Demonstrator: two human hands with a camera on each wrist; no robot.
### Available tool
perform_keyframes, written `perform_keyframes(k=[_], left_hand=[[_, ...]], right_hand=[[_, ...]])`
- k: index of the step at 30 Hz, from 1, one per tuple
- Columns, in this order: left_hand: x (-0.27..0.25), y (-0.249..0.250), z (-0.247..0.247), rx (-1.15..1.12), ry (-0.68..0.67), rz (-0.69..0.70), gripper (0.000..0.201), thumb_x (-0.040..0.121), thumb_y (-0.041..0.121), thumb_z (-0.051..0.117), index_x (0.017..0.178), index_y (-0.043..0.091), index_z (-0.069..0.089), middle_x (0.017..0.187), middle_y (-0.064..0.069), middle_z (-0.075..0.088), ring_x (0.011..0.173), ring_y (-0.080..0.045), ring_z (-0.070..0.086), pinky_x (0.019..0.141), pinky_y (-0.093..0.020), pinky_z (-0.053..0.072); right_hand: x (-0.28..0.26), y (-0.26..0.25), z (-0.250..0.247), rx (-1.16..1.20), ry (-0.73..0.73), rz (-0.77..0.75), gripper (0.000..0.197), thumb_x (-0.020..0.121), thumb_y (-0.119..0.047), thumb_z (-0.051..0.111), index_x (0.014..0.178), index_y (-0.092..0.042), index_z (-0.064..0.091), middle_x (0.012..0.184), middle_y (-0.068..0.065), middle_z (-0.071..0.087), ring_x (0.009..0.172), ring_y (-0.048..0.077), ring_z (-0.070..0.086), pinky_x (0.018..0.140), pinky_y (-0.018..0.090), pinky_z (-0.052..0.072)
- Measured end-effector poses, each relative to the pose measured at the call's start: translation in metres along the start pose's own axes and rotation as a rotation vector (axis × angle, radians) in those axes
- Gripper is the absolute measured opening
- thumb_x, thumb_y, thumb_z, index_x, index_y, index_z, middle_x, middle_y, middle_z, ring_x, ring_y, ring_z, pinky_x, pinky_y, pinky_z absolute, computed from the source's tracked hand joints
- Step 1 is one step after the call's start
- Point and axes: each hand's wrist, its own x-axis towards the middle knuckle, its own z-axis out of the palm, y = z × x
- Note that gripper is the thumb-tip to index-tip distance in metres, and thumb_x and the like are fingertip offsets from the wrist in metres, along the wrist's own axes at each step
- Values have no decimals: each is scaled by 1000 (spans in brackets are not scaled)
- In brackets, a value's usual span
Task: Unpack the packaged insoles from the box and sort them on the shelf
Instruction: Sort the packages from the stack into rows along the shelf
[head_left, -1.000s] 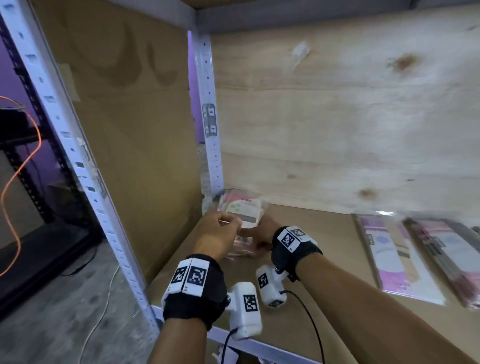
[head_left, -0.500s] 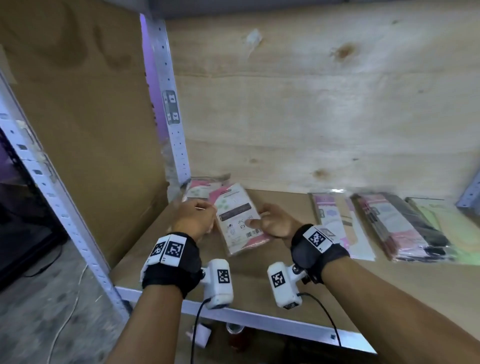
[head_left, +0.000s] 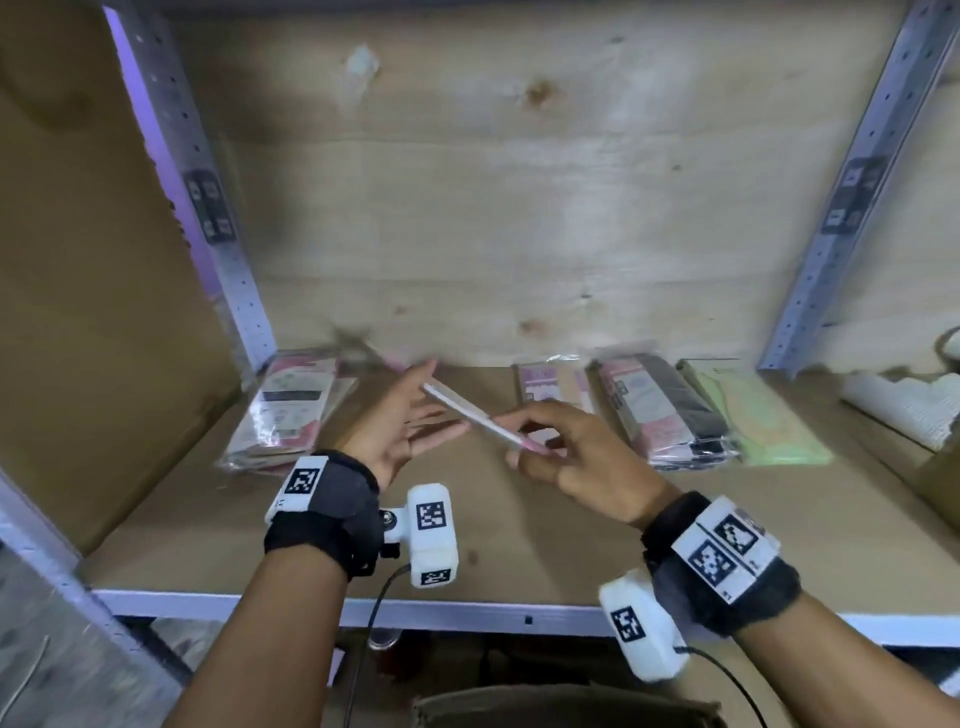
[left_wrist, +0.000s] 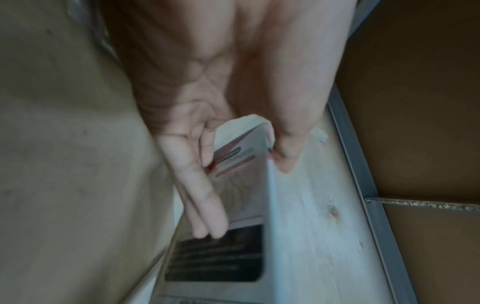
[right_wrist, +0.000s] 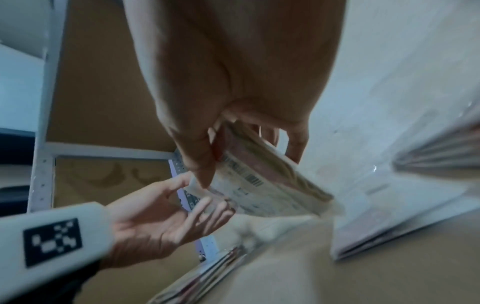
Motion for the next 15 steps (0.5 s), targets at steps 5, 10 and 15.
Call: perform_keyframes(k=[5, 10, 15], left_hand=[[4, -17, 6, 81, -20, -10, 15, 98, 11, 54, 108, 4, 63, 90, -13, 78, 77, -19, 77, 61, -26, 62], [9, -25, 14, 101, -126, -69, 18, 98, 11, 55, 114, 2, 59, 97, -18, 77, 83, -24, 77, 61, -28, 61], [15, -35, 20, 97, -169, -106, 26, 96, 13, 61, 120, 3, 58, 104, -17, 76, 90, -25, 76, 64, -27, 61]], right_hand=[[-9, 24, -18, -199, -95, 21, 44, 81, -44, 75, 123, -37, 63, 125, -9, 53, 123, 6, 46, 111, 27, 34], [-6, 54, -36, -94, 66, 189, 54, 82, -63, 63, 129, -37, 54, 123, -7, 58, 113, 7, 57, 95, 30, 49], [-2, 74, -42, 363, -82, 325, 33, 88, -23, 72, 118, -15, 62, 98, -1, 77, 87, 9, 73, 69, 15, 53]])
